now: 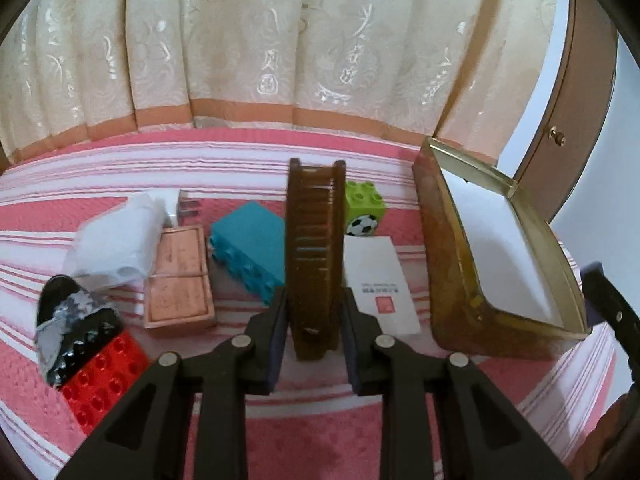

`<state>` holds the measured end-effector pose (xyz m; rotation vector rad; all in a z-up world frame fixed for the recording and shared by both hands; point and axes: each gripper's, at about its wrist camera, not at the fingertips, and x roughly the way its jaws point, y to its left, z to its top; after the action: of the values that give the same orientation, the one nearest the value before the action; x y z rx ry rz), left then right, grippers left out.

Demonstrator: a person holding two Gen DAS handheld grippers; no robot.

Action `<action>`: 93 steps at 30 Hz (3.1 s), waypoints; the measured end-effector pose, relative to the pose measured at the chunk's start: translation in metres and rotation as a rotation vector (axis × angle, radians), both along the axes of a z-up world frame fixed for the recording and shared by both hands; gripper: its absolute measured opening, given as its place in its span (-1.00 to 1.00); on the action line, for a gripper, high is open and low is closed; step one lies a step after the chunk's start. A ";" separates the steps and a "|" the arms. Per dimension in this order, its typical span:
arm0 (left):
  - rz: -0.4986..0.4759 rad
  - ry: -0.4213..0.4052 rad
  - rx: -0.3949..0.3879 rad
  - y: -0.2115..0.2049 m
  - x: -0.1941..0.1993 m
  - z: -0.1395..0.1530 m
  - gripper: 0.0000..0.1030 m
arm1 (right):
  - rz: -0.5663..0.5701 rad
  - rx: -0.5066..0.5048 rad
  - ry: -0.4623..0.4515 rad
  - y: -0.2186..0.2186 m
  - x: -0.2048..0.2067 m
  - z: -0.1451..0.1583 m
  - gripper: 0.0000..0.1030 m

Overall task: Organize rigid objects
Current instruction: 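Grasp the brown comb with the left tool while the right tool carries the sponge, then release the sponge into the tray with the right tool while the left tool lowers the comb, then open the left tool to drop the comb in the tray and withdraw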

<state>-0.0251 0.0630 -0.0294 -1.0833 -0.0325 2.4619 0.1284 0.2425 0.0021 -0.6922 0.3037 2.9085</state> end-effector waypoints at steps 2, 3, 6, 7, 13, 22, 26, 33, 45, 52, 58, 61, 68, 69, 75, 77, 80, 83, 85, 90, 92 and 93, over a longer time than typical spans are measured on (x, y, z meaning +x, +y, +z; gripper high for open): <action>-0.002 -0.016 0.000 0.003 -0.002 -0.002 -0.56 | -0.003 -0.005 -0.003 0.001 -0.001 -0.001 -0.18; 0.000 -0.012 0.008 0.002 -0.001 -0.002 -0.56 | -0.005 -0.007 -0.002 0.003 -0.001 -0.001 -0.18; 0.005 0.046 0.015 0.002 0.006 0.005 -0.56 | -0.009 -0.013 0.004 0.005 -0.001 -0.001 -0.18; 0.009 0.072 0.006 0.003 0.010 0.008 -0.56 | -0.010 -0.012 0.006 0.006 -0.001 -0.001 -0.18; -0.005 0.152 0.066 0.007 0.030 0.037 -0.56 | -0.029 -0.012 0.031 0.015 0.002 0.004 -0.18; -0.061 0.228 0.066 0.050 0.044 0.067 -0.56 | -0.130 0.041 0.060 0.053 -0.008 0.015 -0.18; -0.081 0.228 0.065 0.072 0.043 0.068 -0.56 | -0.152 0.058 0.056 0.069 -0.019 0.012 -0.18; -0.107 0.229 0.042 0.113 0.041 0.065 -0.56 | -0.181 0.068 0.045 0.093 -0.035 0.007 -0.18; -0.138 0.173 -0.013 0.168 0.033 0.039 -0.56 | -0.198 0.084 -0.036 0.112 -0.048 -0.004 -0.17; -0.120 0.149 -0.044 0.169 0.027 0.027 -0.56 | -0.173 0.072 -0.064 0.112 -0.055 -0.007 -0.17; -0.118 0.170 -0.068 0.170 0.027 0.024 -0.54 | -0.163 0.067 -0.052 0.112 -0.054 -0.007 -0.02; -0.100 0.187 -0.051 0.163 0.030 0.027 0.13 | -0.174 0.067 -0.021 0.111 -0.048 -0.004 0.47; -0.025 0.333 -0.027 0.144 0.045 0.042 0.99 | -0.257 0.061 0.065 0.119 -0.034 0.004 0.61; -0.027 0.339 -0.022 0.142 0.045 0.043 0.99 | -0.264 0.056 0.065 0.121 -0.033 0.005 0.61; 0.030 0.360 0.024 0.113 0.044 0.046 0.99 | -0.373 0.024 0.108 0.137 -0.021 0.007 0.61; 0.070 0.371 0.011 0.104 0.042 0.046 0.99 | -0.413 0.009 0.131 0.143 -0.015 0.008 0.61; 0.102 0.371 -0.001 0.095 0.040 0.044 0.99 | -0.453 -0.007 0.148 0.149 -0.009 0.008 0.62; 0.123 0.372 -0.020 0.091 0.039 0.040 0.99 | -0.466 0.001 0.135 0.149 -0.010 0.005 0.62; 0.128 0.381 -0.035 0.090 0.040 0.040 0.99 | -0.468 0.019 0.130 0.147 -0.011 0.005 0.62; 0.126 0.412 -0.055 0.089 0.046 0.039 0.99 | -0.477 0.058 0.137 0.141 -0.009 0.004 0.62; 0.131 0.416 -0.054 0.087 0.047 0.039 0.99 | -0.489 0.067 0.148 0.140 -0.007 0.004 0.62; 0.132 0.415 -0.052 0.086 0.046 0.039 0.99 | -0.494 0.069 0.155 0.139 -0.006 0.004 0.62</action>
<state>0.0213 0.1485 0.0094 -0.5875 0.0916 2.7728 0.1223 0.3813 0.0061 -0.3213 0.3333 2.4860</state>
